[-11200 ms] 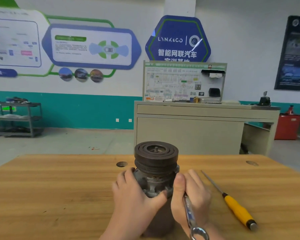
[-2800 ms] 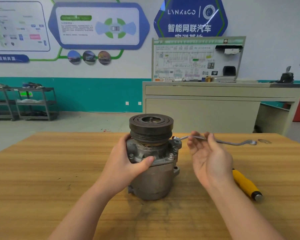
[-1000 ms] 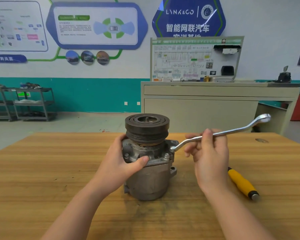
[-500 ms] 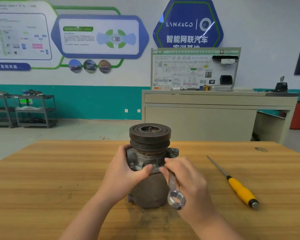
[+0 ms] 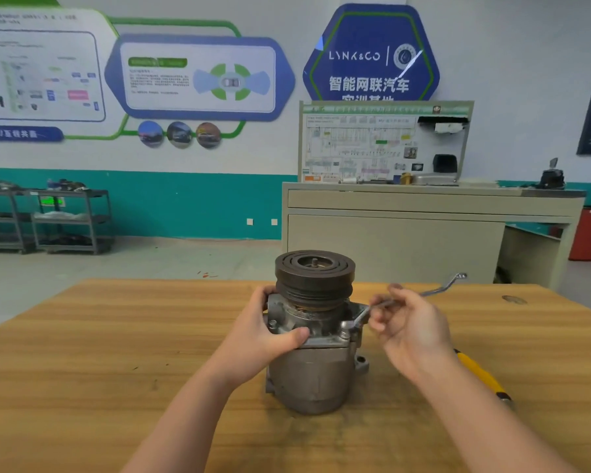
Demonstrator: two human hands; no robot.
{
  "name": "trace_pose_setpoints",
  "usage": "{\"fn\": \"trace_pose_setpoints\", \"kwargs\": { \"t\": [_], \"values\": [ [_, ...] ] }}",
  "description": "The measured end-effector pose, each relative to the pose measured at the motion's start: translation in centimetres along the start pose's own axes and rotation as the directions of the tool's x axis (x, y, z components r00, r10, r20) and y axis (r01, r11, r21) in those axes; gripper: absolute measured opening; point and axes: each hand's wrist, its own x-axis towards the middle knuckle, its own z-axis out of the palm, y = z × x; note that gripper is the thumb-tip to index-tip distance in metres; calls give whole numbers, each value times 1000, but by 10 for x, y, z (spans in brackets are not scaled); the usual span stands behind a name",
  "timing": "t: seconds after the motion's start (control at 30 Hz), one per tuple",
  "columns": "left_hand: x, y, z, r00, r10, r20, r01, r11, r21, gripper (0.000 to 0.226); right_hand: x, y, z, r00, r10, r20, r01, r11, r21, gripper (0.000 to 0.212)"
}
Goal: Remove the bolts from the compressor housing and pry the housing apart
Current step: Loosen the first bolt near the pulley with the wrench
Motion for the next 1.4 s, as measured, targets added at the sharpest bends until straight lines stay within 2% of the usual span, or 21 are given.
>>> {"fn": "trace_pose_setpoints", "kwargs": {
  "t": [0.1,0.2,0.3,0.43,0.57,0.67,0.8,0.83,0.9,1.0,1.07,1.13,1.2,1.23,1.3,1.37,1.4],
  "values": [
    [-10,4,10,997,-10,-75,12,1000,27,73,-1,-15,-10,996,-21,88,14,997,74,22],
    [-20,10,23,982,3,-187,16,995,98,69,-19,-14,-25,975,-189,118,199,977,-79,23],
    [-28,15,40,948,31,-317,31,981,191,59,-36,-4,-33,922,-344,177,374,908,-187,18],
    [-39,22,60,889,54,-454,79,960,269,65,-47,4,-34,821,-489,296,571,712,-408,15],
    [-45,28,71,842,47,-538,144,941,306,80,-55,10,-38,728,-547,413,675,468,-570,19],
    [-46,31,74,838,26,-546,190,922,336,82,-60,15,-42,726,-533,436,674,421,-607,18],
    [-47,32,73,839,35,-543,186,919,347,78,-56,16,-31,726,-606,324,654,463,-599,17],
    [-46,32,73,842,31,-539,192,916,353,76,-52,15,-25,738,-624,257,634,510,-581,12],
    [-46,31,72,848,27,-529,195,913,359,75,-43,13,-15,774,-628,82,565,627,-537,16],
    [-44,30,66,871,26,-491,165,925,341,73,-24,7,-9,844,-507,-174,388,802,-453,17],
    [-43,27,56,901,14,-434,128,946,296,69,-8,2,-10,913,-327,-245,223,901,-372,16],
    [-41,23,44,937,-7,-349,93,968,232,67,6,-2,-9,977,-76,-202,17,960,-280,19],
    [-39,20,35,963,-10,-270,61,982,178,64,13,-7,-11,985,155,-71,-168,959,-228,23],
    [-39,19,33,970,-6,-242,45,987,157,63,13,-11,-12,975,224,4,-219,956,-195,24],
    [-38,16,31,977,10,-212,19,991,134,64,8,-20,-16,965,232,124,-226,972,-61,24],
    [-37,13,28,979,27,-200,-4,993,114,61,0,-27,-20,979,108,170,-118,992,50,18],
    [-35,12,27,982,30,-184,-12,995,99,60,-5,-27,-22,986,17,167,-24,999,35,15]
  ]
}}
